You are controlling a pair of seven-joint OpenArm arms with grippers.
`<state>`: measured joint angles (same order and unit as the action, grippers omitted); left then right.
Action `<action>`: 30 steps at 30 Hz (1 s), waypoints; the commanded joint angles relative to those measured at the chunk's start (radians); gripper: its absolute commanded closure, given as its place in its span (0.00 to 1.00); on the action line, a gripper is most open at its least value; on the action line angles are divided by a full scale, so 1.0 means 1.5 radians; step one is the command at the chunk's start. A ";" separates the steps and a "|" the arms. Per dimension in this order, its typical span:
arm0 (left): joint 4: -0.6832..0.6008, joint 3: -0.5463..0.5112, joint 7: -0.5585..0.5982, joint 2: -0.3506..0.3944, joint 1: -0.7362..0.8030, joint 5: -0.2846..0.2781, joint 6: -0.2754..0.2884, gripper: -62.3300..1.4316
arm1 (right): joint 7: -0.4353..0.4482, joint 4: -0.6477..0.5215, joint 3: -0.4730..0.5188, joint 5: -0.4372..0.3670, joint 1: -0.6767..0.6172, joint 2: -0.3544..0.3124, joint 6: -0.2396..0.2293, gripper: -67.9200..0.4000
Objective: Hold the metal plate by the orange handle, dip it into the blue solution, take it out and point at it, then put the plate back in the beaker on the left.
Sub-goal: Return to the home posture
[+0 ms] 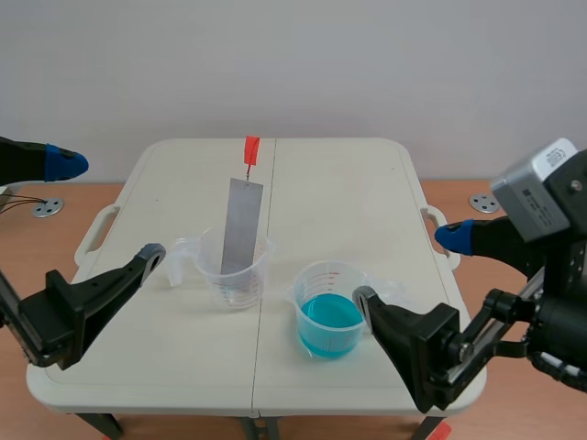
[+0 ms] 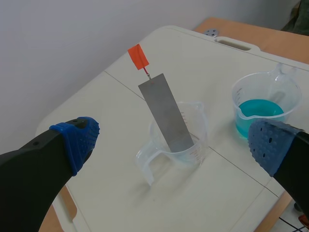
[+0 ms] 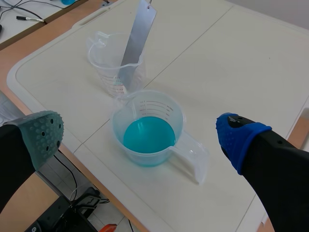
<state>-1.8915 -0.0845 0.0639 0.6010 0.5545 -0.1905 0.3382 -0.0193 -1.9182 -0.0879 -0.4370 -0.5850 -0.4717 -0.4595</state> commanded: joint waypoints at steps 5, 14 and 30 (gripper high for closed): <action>-0.009 -0.002 0.009 -0.002 0.003 -0.005 -0.001 0.00 | 0.014 -0.010 0.003 -0.008 0.008 -0.003 -0.001 0.02; -0.009 -0.002 0.009 -0.002 0.003 -0.005 -0.001 0.00 | 0.019 -0.010 0.003 -0.008 0.008 -0.003 0.000 0.02; -0.009 -0.002 -0.007 -0.002 0.003 -0.005 -0.002 0.00 | 0.033 -0.010 0.003 -0.008 0.008 -0.003 0.000 0.02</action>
<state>-1.8915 -0.0845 0.0376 0.6010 0.5545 -0.1905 0.3382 0.0177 -1.9182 -0.0879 -0.4370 -0.5797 -0.4717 -0.4595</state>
